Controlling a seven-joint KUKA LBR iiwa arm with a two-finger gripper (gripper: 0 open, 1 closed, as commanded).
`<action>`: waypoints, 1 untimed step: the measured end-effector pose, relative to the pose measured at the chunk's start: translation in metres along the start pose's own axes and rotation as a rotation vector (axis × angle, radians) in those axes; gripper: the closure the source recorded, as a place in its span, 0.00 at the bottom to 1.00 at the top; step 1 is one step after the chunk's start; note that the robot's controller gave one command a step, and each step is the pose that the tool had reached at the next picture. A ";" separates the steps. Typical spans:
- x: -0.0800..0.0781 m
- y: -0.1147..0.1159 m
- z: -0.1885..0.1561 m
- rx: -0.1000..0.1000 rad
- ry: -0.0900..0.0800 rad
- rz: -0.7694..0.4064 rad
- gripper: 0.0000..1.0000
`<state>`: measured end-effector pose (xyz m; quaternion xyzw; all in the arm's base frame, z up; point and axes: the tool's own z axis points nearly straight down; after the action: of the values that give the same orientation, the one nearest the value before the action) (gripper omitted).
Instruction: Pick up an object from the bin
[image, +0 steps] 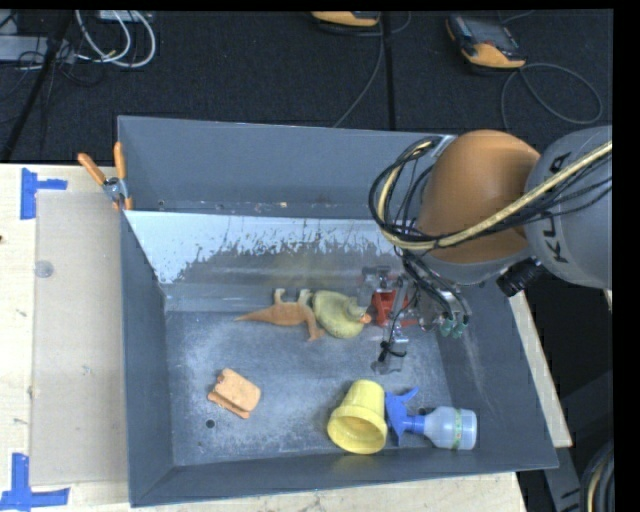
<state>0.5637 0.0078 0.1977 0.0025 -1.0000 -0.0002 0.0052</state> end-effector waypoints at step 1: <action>-0.001 0.000 -0.005 0.000 -0.008 0.000 0.00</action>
Offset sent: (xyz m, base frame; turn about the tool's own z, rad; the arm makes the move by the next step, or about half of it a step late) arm -0.0534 -0.0164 -0.1252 -0.2162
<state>0.5649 0.0078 0.2023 0.0023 -1.0000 -0.0002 0.0012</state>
